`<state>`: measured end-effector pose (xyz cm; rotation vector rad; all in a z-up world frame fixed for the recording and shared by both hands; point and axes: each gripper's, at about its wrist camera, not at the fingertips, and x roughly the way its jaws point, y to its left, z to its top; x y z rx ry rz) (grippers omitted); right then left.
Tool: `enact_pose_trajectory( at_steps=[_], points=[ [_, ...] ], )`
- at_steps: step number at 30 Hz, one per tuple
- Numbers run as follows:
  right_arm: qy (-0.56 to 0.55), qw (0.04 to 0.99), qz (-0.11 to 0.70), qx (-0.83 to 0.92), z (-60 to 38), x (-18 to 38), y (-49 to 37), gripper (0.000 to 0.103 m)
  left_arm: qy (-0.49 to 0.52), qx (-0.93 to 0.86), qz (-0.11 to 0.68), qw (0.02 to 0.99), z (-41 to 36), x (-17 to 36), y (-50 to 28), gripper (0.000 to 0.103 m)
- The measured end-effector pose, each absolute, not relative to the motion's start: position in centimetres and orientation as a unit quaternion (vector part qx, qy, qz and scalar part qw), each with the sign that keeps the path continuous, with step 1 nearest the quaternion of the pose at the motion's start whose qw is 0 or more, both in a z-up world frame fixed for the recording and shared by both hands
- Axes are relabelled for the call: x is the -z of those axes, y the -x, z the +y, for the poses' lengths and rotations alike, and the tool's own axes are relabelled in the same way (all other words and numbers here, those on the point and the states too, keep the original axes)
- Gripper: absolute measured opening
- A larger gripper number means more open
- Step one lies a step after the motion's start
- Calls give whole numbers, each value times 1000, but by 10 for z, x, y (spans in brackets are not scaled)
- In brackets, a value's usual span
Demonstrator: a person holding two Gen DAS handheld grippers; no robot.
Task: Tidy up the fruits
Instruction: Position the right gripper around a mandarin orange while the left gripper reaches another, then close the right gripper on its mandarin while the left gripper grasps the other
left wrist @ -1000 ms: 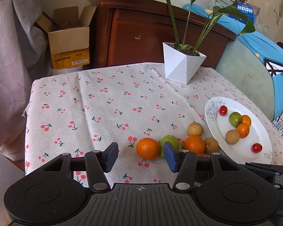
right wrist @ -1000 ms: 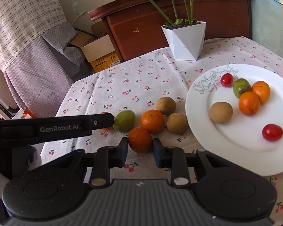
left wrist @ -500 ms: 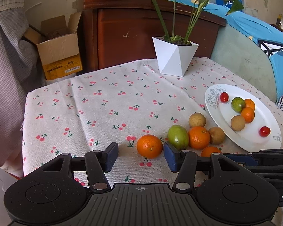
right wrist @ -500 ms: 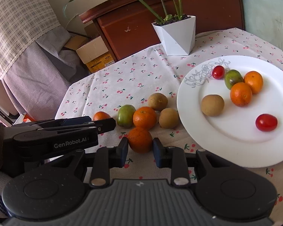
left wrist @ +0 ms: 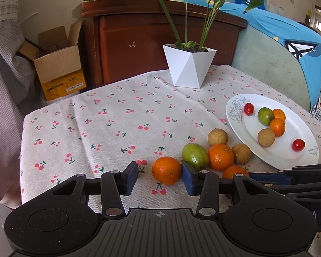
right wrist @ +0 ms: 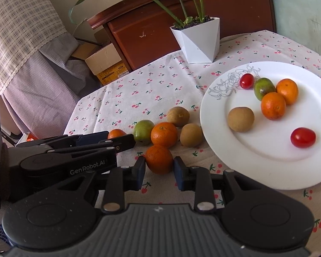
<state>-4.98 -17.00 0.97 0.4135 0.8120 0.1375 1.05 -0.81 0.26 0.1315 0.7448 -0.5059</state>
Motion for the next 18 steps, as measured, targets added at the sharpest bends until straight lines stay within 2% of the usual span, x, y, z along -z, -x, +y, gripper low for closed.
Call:
enact_pose_trajectory(
  at_steps=[2, 5, 18],
  points=[
    [-198, 896, 391, -66, -170, -10, 50, 30, -62, 251, 362, 896, -10, -3, -10, 31],
    [-197, 897, 390, -67, -170, -10, 50, 29, -71, 255, 359, 895, -13, -2, -8, 27],
    [-211, 898, 379, -71, -173, -19, 54, 28, -62, 242, 351, 903, -10, -17, -1, 26]
  ],
)
